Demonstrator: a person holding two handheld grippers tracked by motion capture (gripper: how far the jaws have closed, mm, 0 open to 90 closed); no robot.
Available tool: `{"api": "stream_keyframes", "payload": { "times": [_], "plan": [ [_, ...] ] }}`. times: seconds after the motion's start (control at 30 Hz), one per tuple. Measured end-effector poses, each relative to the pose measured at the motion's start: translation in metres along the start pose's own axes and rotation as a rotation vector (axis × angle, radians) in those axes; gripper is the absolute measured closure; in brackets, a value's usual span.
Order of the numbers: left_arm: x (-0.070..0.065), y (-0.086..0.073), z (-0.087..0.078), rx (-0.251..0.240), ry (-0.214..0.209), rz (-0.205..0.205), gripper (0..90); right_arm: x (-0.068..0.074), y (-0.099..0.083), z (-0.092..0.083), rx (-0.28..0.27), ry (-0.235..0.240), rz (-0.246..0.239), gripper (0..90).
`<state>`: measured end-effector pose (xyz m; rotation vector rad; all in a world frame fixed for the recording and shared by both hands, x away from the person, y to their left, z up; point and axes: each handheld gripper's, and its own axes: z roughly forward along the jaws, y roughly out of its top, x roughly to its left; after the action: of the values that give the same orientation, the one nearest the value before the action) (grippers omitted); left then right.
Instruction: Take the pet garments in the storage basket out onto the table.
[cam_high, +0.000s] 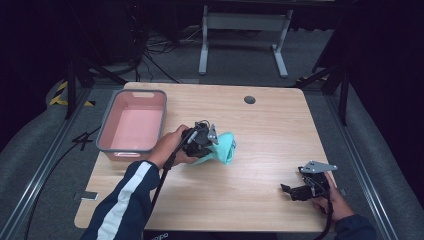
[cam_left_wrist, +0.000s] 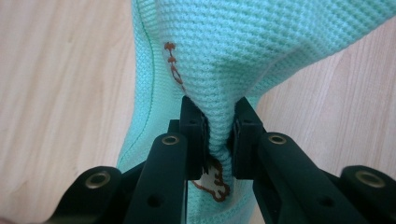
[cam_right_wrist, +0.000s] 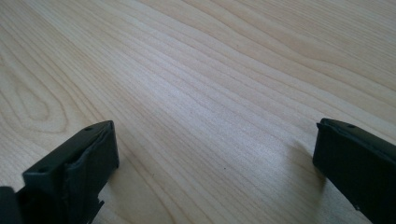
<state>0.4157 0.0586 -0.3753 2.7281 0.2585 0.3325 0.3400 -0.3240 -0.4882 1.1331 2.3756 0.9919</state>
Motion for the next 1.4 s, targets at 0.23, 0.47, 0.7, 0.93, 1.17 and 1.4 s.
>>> {"api": "stream_keyframes", "payload": {
  "times": [0.23,0.47,0.7,0.93,1.17,1.4],
  "plan": [
    [-0.005,0.01,0.032,0.052,-0.048,-0.002,78.2,0.0,0.0,0.0,0.0,0.0,0.0,0.5],
    [-0.015,0.019,0.058,0.077,-0.081,0.007,76.7,0.0,0.0,0.0,0.0,0.0,0.0,0.5],
    [-0.023,0.025,0.072,0.103,-0.09,0.019,73.9,0.0,0.0,0.0,0.0,0.0,-0.001,0.5],
    [-0.028,0.027,0.078,0.093,-0.097,0.02,69.1,0.0,0.0,0.0,0.0,0.0,0.0,0.5],
    [-0.026,0.025,0.072,0.068,-0.096,-0.002,59.1,0.0,0.0,0.0,0.0,0.0,0.0,0.5],
    [-0.028,0.022,0.058,0.033,-0.077,-0.005,47.4,0.0,0.0,0.0,0.0,0.0,0.0,0.5]
  ]
}}
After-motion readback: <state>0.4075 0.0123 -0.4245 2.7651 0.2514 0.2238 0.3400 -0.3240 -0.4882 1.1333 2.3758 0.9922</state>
